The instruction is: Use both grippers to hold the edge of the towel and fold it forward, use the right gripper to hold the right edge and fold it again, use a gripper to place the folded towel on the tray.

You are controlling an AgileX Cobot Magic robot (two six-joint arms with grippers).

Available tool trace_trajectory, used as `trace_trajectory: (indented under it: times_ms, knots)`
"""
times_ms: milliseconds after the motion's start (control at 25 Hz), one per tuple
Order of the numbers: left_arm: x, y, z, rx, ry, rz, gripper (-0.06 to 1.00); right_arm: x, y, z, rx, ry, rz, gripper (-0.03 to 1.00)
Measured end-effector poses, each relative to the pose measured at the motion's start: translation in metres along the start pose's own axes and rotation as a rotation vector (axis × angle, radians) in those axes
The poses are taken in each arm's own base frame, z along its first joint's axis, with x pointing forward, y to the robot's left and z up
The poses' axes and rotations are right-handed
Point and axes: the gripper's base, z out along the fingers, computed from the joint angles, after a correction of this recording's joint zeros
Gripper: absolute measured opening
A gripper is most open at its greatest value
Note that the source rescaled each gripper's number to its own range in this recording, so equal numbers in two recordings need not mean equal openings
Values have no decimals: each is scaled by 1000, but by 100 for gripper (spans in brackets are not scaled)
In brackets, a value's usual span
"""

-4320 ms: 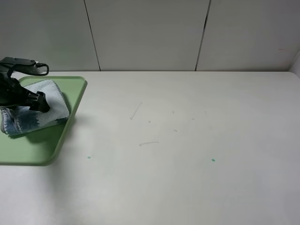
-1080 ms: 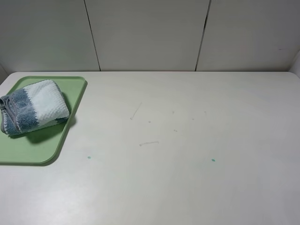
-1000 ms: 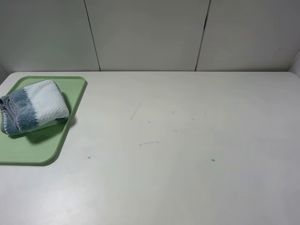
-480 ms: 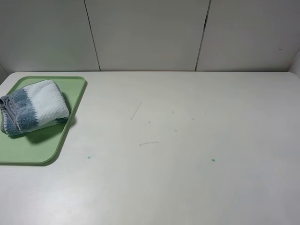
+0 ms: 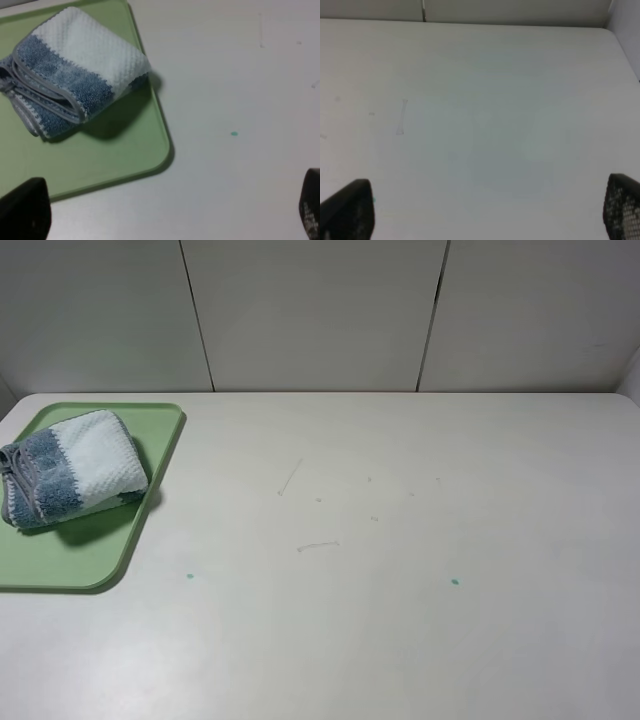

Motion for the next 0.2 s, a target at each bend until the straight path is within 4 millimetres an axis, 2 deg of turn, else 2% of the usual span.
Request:
trace_trajectory:
  times_ms: [200]
  knots:
    - [0, 0, 0, 0, 0, 0, 100, 0, 0, 0, 0, 0, 0, 100]
